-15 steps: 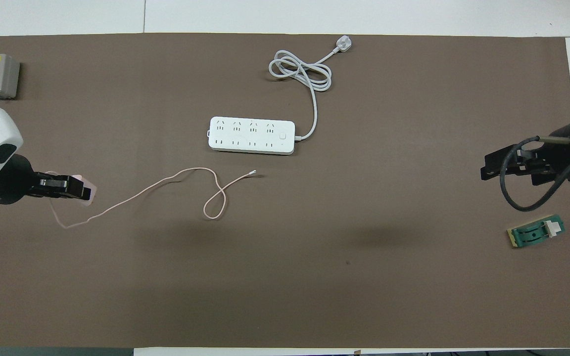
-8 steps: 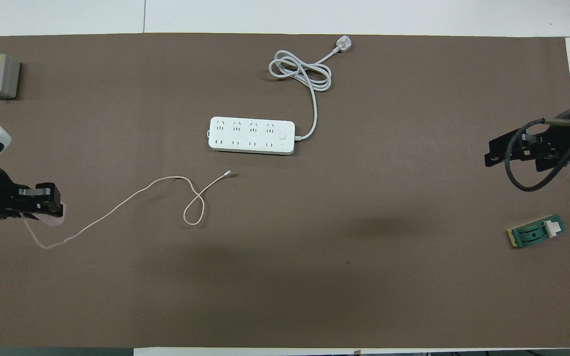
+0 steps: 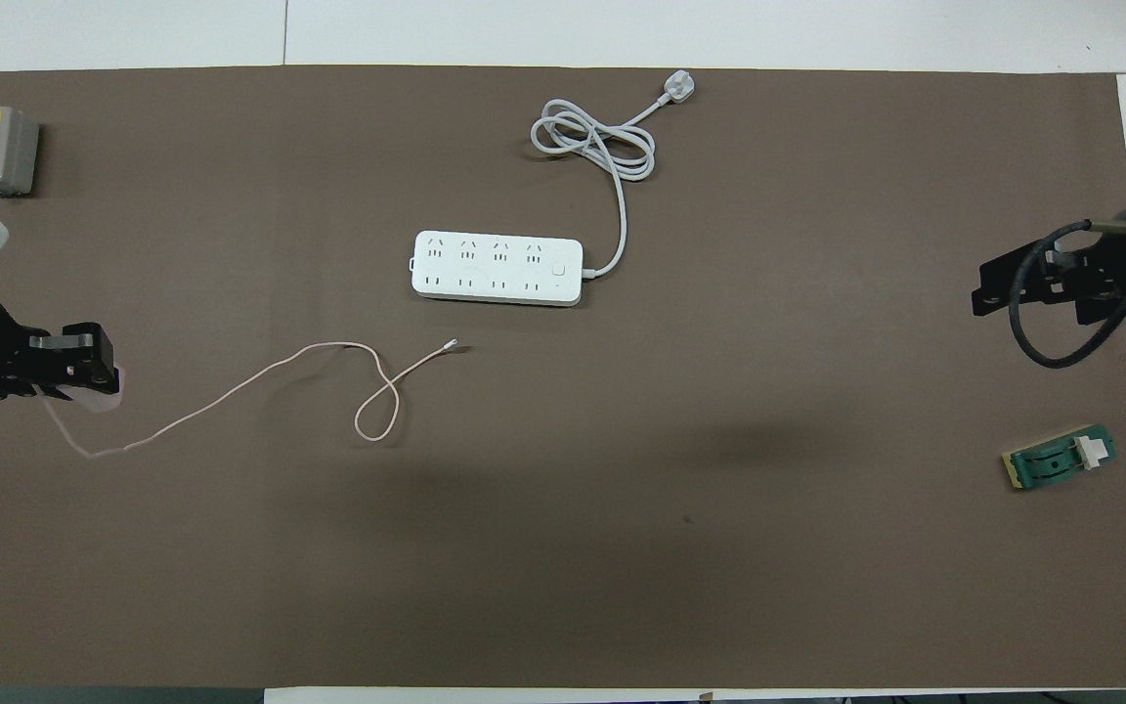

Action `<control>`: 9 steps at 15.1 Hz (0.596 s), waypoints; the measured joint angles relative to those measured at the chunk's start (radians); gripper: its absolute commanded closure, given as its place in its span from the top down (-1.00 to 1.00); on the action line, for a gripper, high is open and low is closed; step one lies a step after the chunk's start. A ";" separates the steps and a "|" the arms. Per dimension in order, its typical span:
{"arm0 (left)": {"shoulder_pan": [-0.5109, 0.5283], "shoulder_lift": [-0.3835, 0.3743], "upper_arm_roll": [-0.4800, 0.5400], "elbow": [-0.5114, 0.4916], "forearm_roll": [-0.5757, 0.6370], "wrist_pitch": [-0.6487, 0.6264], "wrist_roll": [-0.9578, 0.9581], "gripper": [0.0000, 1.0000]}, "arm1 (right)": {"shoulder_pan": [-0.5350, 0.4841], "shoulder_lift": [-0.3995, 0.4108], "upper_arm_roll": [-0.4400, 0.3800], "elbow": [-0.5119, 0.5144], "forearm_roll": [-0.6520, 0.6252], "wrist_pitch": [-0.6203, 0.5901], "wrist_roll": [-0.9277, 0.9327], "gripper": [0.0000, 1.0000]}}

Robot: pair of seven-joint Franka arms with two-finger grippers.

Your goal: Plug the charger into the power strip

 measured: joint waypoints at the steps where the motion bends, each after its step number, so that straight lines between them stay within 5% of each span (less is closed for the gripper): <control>1: 0.000 0.005 0.001 0.000 -0.002 0.012 -0.022 -1.00 | -0.001 0.000 -0.011 0.004 0.000 0.000 -0.001 1.00; 9: 0.019 0.012 0.016 0.024 -0.004 0.056 -0.050 -1.00 | -0.006 0.001 -0.096 0.014 0.000 -0.001 -0.101 1.00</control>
